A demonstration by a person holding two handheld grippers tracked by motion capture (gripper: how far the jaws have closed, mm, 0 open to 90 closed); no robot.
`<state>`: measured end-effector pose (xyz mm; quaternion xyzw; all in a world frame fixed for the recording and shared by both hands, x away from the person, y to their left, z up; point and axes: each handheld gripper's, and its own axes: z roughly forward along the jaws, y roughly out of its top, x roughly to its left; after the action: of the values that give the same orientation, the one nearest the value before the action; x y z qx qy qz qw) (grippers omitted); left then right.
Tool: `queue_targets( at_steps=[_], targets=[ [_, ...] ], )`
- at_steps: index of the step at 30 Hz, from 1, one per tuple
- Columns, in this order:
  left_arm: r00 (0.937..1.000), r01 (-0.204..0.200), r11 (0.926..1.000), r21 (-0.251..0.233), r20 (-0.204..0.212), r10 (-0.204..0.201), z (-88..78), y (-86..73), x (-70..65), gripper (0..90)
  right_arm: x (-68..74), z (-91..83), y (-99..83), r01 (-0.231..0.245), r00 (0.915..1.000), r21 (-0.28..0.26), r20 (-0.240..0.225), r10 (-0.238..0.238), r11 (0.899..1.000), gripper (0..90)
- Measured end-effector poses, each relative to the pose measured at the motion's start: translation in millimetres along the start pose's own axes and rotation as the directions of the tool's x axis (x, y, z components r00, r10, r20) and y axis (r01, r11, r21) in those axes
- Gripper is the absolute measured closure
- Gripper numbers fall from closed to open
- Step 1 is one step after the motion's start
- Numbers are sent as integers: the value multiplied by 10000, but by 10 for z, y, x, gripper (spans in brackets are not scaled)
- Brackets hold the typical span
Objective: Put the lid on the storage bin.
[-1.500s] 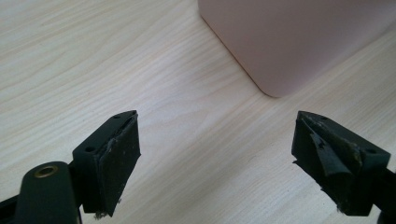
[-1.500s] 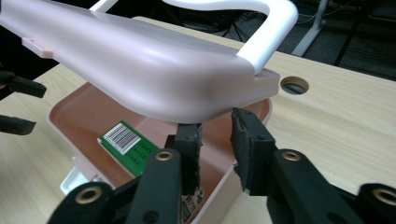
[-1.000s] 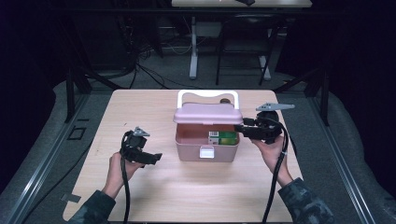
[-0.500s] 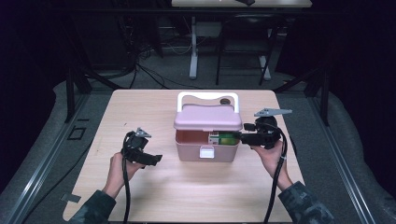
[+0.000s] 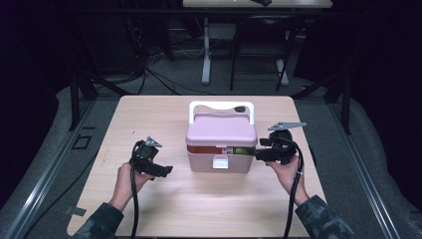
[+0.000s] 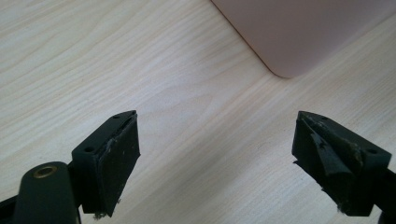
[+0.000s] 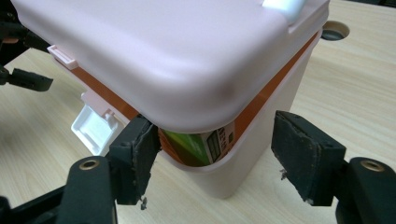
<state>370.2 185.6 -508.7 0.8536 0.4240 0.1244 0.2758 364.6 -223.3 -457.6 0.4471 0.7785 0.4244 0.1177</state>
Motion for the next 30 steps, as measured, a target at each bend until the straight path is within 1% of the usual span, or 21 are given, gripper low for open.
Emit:
queue_targets(
  at_steps=[2,8,10,13,15,17,20,23,25,27,29,30],
  targets=[
    [10000,-32,10000,16,-13,32,-4,3,-2,152,2,17,-15,88,10000,82,35,-88,9999,317],
    [10000,-75,10000,38,-61,75,3,2,-3,152,14,62,-68,164,9998,409,51,-166,9990,277],
    [9999,-102,9999,104,-3,102,5,4,-1,152,14,81,-90,184,9998,462,86,-188,9988,269],
    [9999,-134,9998,153,18,134,7,6,-10,152,10,107,-113,213,9996,725,164,-225,9971,253],
    [9999,-142,9998,115,23,142,7,7,-18,152,7,133,-127,207,9995,931,230,-230,9954,207],
    [9999,-166,9998,127,18,166,6,8,-18,152,1,144,-141,214,9996,1016,163,-232,9946,203],
    [9999,-135,9998,125,10,135,3,7,-14,150,-2,135,-145,222,9995,1076,186,-243,9940,197],
    [9999,-117,9999,109,8,117,-5,8,-9,147,-11,122,-162,179,9997,1124,131,-195,9935,157],
    [9999,-105,9999,107,-9,105,-5,7,-7,144,-12,103,-176,239,9997,1184,68,-249,9927,143],
    [9999,-128,9998,133,9,128,-2,5,-3,125,-11,66,-194,261,9997,1131,12,-264,9932,124],
    [9999,-109,9998,159,-2,109,1,4,2,108,-12,30,-214,336,9994,1085,50,-343,9935,87],
    [9999,-112,9998,187,10,112,3,4,4,98,-14,6,-223,392,9992,1152,71,-403,9926,60]
  ],
)
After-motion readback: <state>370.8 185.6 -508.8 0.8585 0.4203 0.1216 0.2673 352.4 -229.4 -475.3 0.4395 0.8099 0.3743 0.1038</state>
